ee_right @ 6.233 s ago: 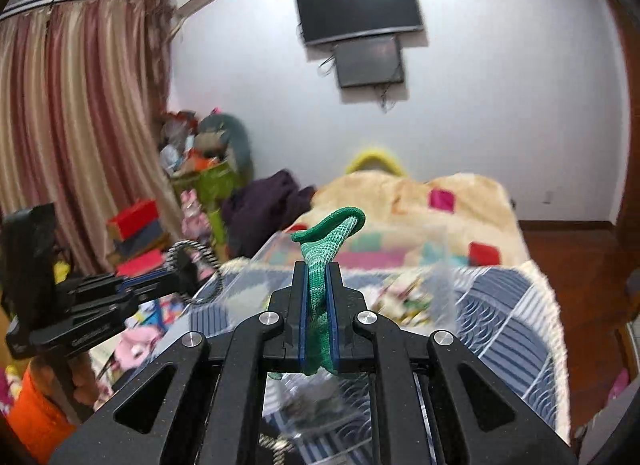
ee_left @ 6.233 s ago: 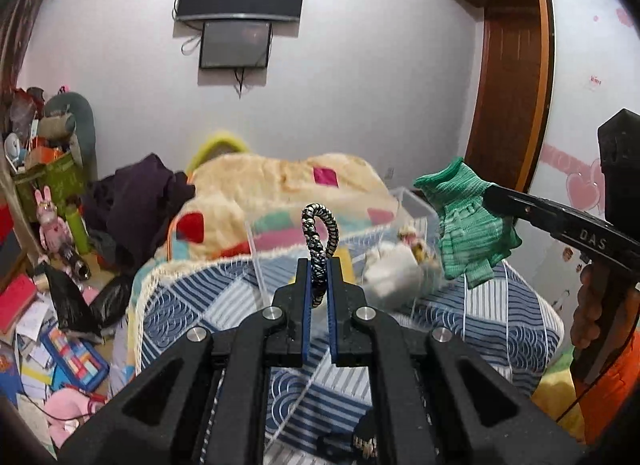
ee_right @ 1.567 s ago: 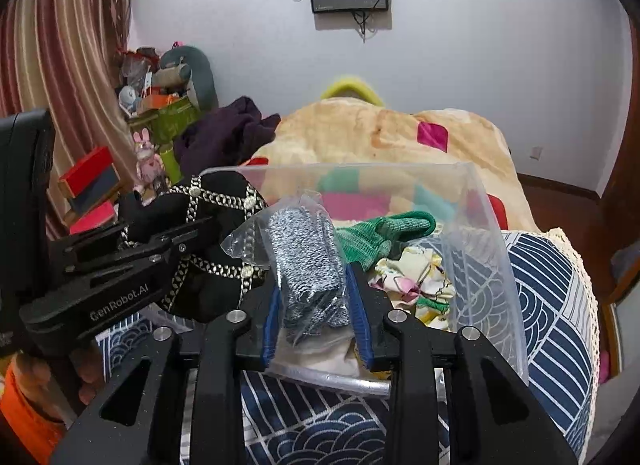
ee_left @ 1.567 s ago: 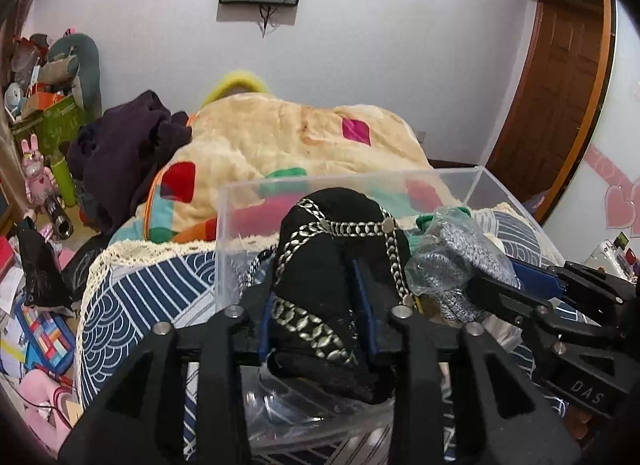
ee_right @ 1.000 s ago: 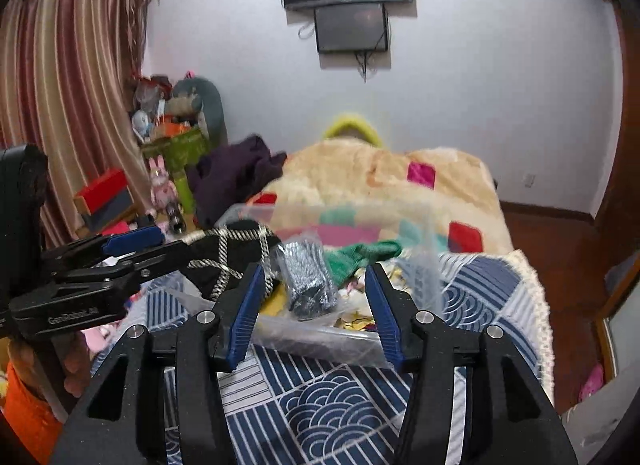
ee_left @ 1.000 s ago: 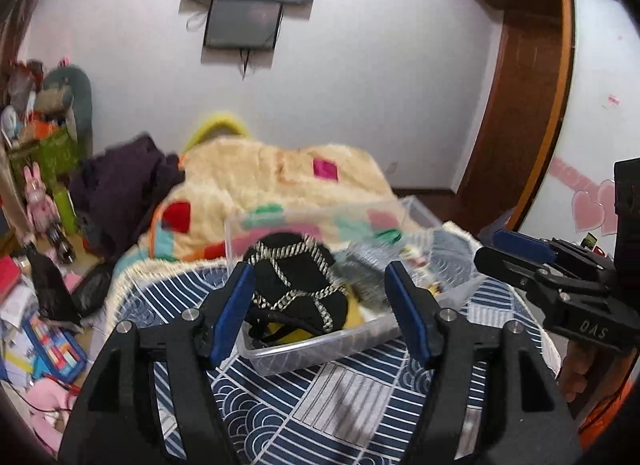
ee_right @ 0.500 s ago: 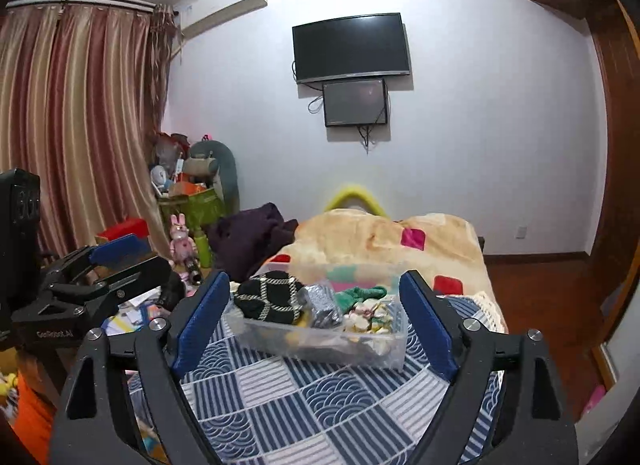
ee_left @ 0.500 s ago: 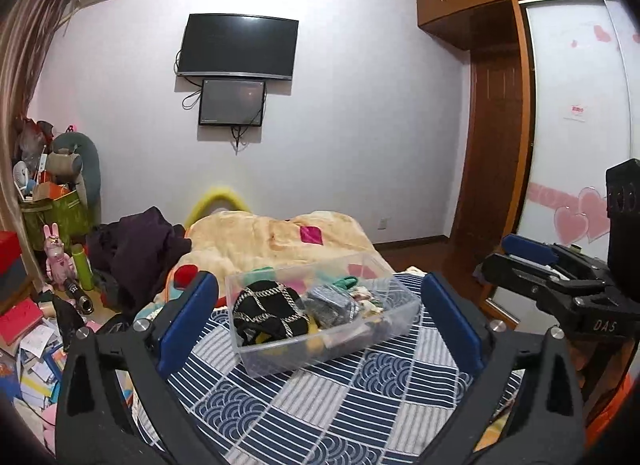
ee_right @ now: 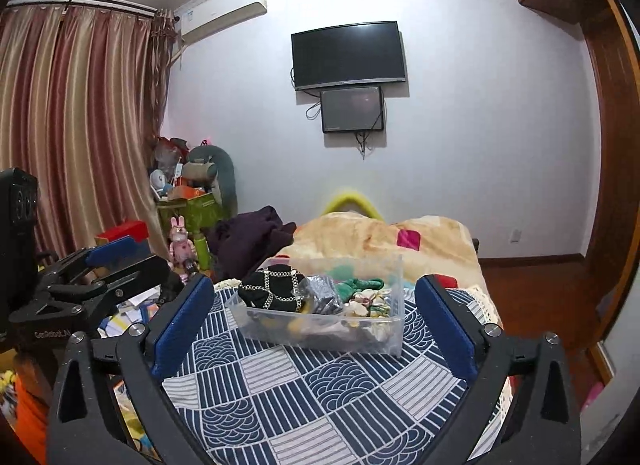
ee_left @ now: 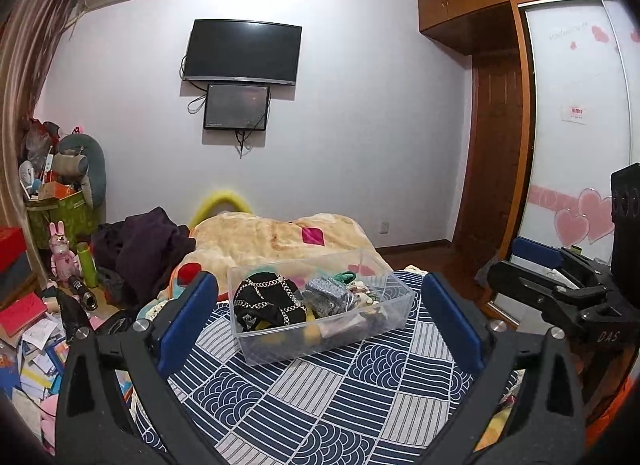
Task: Organize soft objects
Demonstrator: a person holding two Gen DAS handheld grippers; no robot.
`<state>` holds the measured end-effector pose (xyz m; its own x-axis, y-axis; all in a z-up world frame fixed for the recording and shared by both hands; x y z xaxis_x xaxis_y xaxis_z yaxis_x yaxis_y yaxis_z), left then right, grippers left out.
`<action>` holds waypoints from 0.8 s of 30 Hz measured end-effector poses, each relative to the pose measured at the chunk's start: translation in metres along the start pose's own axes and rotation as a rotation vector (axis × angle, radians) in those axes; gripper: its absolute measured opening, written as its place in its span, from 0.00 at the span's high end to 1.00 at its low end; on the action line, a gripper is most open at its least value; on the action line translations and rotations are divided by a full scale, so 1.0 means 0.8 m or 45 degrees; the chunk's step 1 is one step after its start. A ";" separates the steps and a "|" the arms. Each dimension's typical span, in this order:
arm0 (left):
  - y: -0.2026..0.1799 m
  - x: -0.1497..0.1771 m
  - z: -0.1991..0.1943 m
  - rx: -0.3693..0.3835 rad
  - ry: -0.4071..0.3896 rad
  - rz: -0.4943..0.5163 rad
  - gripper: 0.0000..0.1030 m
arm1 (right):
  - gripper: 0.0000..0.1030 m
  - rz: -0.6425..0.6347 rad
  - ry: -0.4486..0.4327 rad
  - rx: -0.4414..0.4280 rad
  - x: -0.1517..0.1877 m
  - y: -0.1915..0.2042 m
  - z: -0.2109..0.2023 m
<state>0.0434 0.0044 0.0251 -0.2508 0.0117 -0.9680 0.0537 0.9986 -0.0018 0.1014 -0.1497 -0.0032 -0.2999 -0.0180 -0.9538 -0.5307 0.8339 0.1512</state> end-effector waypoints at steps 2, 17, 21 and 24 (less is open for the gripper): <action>0.000 0.001 0.000 0.005 0.002 -0.002 0.00 | 0.02 -0.001 0.002 -0.001 0.002 0.001 -0.001; 0.000 0.003 0.006 0.007 0.016 -0.007 0.00 | 0.02 0.003 0.009 0.001 0.003 0.001 0.000; 0.000 0.003 0.007 0.009 0.016 -0.008 0.00 | 0.02 0.000 0.005 -0.001 0.005 0.001 -0.002; -0.001 0.005 0.006 0.010 0.016 -0.006 0.00 | 0.02 0.002 0.006 -0.004 0.007 0.002 -0.002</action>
<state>0.0472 0.0037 0.0203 -0.2635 0.0078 -0.9646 0.0599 0.9982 -0.0083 0.0975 -0.1494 -0.0081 -0.3043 -0.0195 -0.9524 -0.5330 0.8321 0.1532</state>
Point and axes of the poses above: each gripper's, at about its wrist camera, not at the fingertips, and z roughly the way its jaws point, y to its left, x to its underside, the point moved 2 cm from there along z, roughly the way its jaws point, and after that the axes turned 5 degrees about z, right-handed, at the moved point
